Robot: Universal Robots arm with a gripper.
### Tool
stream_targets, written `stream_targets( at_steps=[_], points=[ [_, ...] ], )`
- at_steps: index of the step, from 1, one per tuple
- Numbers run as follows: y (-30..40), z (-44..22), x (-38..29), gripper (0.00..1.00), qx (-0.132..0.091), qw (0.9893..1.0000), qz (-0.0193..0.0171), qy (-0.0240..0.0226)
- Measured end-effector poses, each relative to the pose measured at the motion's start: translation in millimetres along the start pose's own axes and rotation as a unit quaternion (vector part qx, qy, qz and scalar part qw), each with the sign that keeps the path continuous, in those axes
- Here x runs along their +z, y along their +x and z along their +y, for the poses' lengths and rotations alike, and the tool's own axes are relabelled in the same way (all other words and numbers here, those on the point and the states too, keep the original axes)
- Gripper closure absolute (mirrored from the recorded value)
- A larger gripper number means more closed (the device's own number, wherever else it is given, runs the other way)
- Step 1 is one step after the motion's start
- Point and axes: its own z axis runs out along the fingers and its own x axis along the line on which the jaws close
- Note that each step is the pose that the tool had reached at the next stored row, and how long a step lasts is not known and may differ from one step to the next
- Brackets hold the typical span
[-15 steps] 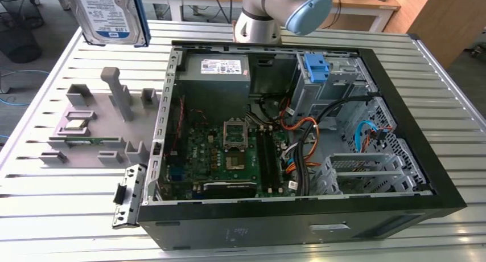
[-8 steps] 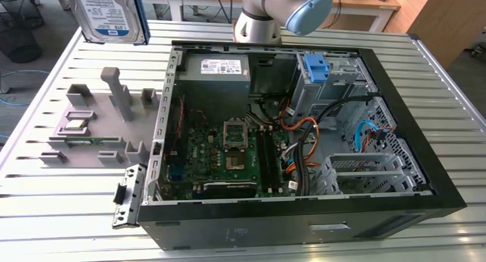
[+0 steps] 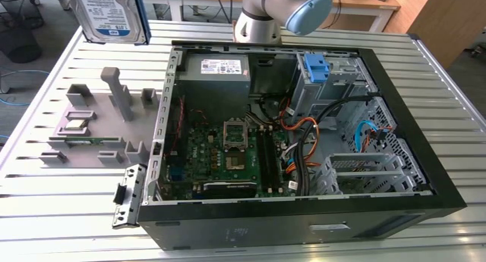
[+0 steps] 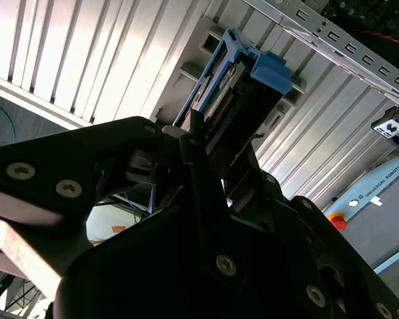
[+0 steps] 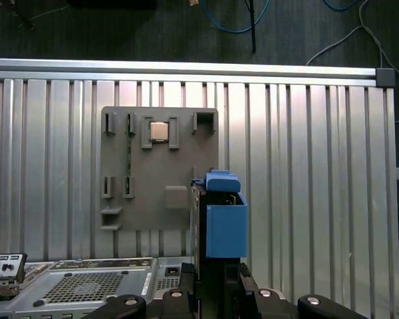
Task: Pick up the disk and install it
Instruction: 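Pick up the disk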
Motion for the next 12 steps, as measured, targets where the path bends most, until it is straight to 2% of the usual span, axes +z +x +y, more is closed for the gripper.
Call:
stream_targets(
  at_steps=[12],
  points=[
    [-0.1,-2.4,0.0,0.65,0.000,1.0000,0.0000,0.0001]
  ],
)
